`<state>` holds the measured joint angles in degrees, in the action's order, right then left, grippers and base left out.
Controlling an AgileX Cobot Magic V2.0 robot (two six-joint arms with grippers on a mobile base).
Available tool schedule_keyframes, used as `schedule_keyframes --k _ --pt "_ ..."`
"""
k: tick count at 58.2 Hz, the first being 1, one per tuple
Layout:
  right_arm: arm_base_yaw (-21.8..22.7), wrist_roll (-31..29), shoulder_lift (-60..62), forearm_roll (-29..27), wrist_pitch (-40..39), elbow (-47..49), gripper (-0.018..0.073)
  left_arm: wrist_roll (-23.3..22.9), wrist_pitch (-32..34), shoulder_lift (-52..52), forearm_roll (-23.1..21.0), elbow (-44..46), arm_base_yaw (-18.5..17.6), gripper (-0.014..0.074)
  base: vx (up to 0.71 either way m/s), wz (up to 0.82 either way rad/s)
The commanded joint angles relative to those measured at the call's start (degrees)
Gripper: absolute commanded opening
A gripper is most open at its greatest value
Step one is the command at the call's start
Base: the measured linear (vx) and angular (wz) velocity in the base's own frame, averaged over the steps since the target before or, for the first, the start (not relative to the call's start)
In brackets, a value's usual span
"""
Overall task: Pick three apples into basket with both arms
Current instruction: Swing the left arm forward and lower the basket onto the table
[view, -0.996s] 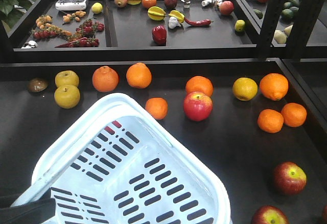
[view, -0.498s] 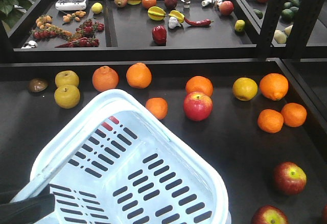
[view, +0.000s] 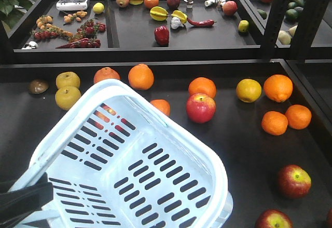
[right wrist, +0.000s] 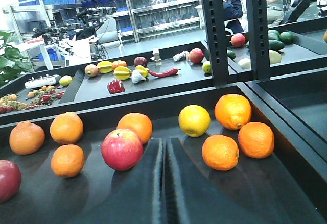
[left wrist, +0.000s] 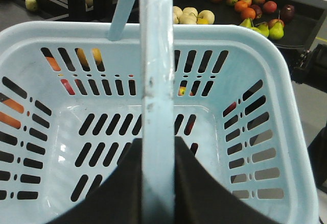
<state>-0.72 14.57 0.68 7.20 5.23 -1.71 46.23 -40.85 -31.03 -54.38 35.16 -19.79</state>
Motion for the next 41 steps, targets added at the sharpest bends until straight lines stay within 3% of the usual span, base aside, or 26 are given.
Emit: schedule_keyframes --k 1,11,19,30,41 --pt "0.2 -0.4 0.6 0.6 -4.3 -0.7 -0.0005 -0.3 5.8 0.0 -6.3 1.7 -0.4 -0.0006 0.00 0.00" --pt "0.2 -0.4 0.6 0.6 -4.3 -0.7 -0.0005 -0.2 12.2 -2.5 -8.4 1.8 -0.4 -0.0006 0.00 0.00" --pt "0.2 -0.4 0.6 0.6 -4.3 -0.7 -0.0005 0.3 13.2 -7.6 -8.3 3.1 -0.4 -0.0006 0.00 0.00" --pt "0.2 -0.4 0.6 0.6 -4.3 -0.7 -0.0005 9.0 10.2 -17.8 -8.3 9.6 -0.4 -0.0006 0.00 0.00" --pt "0.2 -0.4 0.6 0.6 -4.3 -0.7 -0.0005 14.1 6.6 -31.2 -8.3 19.5 -0.4 -0.0006 0.00 0.00"
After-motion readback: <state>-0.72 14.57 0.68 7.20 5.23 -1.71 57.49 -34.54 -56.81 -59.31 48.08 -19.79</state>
